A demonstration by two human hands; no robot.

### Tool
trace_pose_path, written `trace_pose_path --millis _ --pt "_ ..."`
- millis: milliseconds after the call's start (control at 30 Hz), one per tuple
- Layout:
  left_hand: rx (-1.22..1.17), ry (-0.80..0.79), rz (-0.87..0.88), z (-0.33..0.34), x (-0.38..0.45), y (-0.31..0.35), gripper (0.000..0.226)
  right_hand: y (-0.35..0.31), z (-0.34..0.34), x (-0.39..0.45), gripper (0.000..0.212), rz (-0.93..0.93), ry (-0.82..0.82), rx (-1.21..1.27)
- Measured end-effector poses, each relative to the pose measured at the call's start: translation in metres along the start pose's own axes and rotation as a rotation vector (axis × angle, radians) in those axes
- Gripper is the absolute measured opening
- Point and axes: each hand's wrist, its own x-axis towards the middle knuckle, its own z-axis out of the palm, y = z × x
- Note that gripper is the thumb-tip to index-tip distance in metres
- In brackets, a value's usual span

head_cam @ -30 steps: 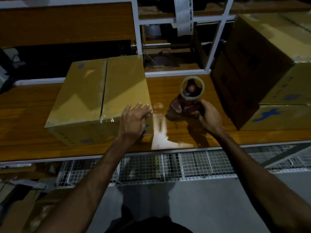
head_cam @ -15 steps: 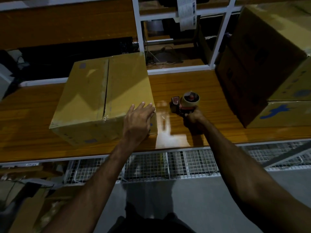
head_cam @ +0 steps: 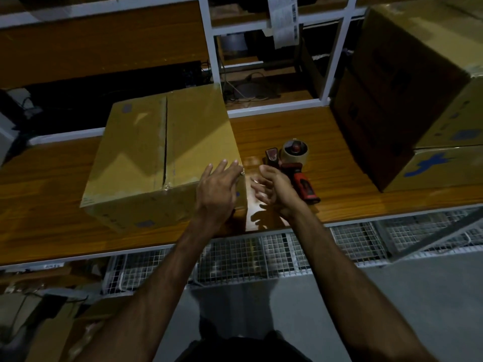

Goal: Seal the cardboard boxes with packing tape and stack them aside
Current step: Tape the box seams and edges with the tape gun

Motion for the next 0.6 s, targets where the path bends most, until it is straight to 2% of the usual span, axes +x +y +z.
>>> trace_pose_path --millis 100,200,300,367,433,467,500,600 --pt "-0.001 -0.009 -0.003 -0.001 0.0 -0.001 0.039 0.0 0.006 0.004 0.04 -0.008 -0.026 0.135" --pt "0.003 -0.024 -0.01 -0.002 -0.001 -0.001 0.039 -0.002 0.004 0.008 0.048 -0.005 0.015 0.14" --pt "0.004 -0.048 -0.01 -0.004 0.0 -0.002 0.041 -0.005 0.001 0.015 0.048 0.103 0.041 0.217" --pt "0.005 -0.055 -0.007 -0.006 0.0 -0.002 0.041 -0.007 0.001 0.02 0.039 0.236 0.03 0.29" --pt "-0.001 -0.055 -0.007 -0.006 0.0 -0.002 0.041 -0.007 0.002 0.023 0.019 0.356 -0.034 0.322" --pt "-0.013 -0.049 -0.014 -0.006 0.0 -0.002 0.041 -0.005 0.004 0.023 0.008 0.387 -0.054 0.325" --pt "-0.028 -0.04 -0.024 -0.006 0.001 -0.002 0.04 0.0 0.005 0.024 0.005 0.403 -0.04 0.313" --pt "-0.069 -0.019 -0.053 -0.005 0.001 0.0 0.04 0.021 0.012 0.028 0.022 0.398 0.04 0.213"
